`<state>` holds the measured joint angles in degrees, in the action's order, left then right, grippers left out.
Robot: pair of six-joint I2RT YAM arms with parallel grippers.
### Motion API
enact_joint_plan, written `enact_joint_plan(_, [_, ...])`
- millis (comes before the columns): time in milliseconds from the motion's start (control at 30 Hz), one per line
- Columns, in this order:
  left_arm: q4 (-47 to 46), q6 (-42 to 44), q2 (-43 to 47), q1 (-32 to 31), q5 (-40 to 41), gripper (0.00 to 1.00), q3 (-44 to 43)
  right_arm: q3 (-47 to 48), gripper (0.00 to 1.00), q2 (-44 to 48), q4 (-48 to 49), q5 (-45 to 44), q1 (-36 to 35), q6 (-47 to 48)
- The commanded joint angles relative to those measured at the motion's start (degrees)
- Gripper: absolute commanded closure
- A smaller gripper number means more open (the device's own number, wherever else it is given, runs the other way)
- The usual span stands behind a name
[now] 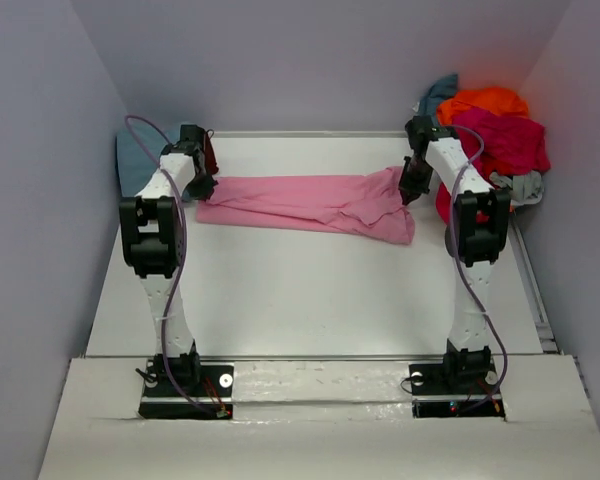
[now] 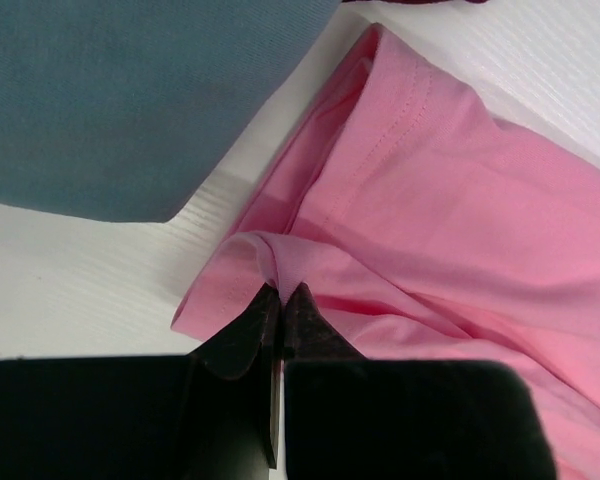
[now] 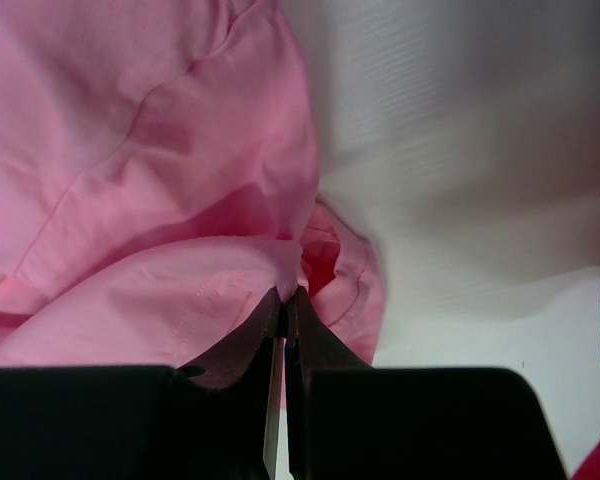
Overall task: Fold and stack the t-shirts
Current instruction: Fold the tshirt
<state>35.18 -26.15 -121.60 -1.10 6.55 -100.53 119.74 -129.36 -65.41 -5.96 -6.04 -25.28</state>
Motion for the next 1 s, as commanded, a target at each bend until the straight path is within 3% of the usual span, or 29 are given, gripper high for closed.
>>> enact_joint_plan(0, [-0.7,0.6,-0.8,0.2,0.6,0.94,-0.4,4.6,0.93,-1.9,1.3,0.0,0.2,-0.1])
enact_joint_plan(567, [-0.9,0.5,-1.8,0.2,1.0,0.94,-1.9,11.6,0.93,-3.3,-0.2,-3.5,0.2,-0.5])
enact_joint_plan(733, [-1.3,0.8,-1.6,-0.3,1.1,0.94,-1.9,9.8,0.9,-3.9,0.7,-2.4,0.2,-0.6])
enact_joint_plan(800, [-1.8,1.0,-1.2,-0.3,0.8,0.94,-1.2,9.4,0.83,-4.1,0.9,-2.3,0.2,-0.6])
enact_joint_plan(833, [-2.4,0.9,-0.7,-0.3,1.0,0.94,-0.8,9.1,0.75,-4.1,1.0,-2.4,0.2,-0.4])
enact_joint_plan(867, [-2.7,1.1,-0.6,-0.3,1.0,0.93,-0.5,8.9,0.59,-4.0,1.2,-2.5,0.2,-0.5])
enact_joint_plan(933, [-2.9,1.2,-0.5,-0.3,0.8,0.9,-0.4,8.4,0.47,-3.5,1.4,-2.4,0.2,-0.3])
enact_joint_plan(967, [-3.3,1.5,-0.1,-0.8,0.7,0.8,-0.3,8.1,0.38,-2.7,2.1,-2.4,0.2,0.0])
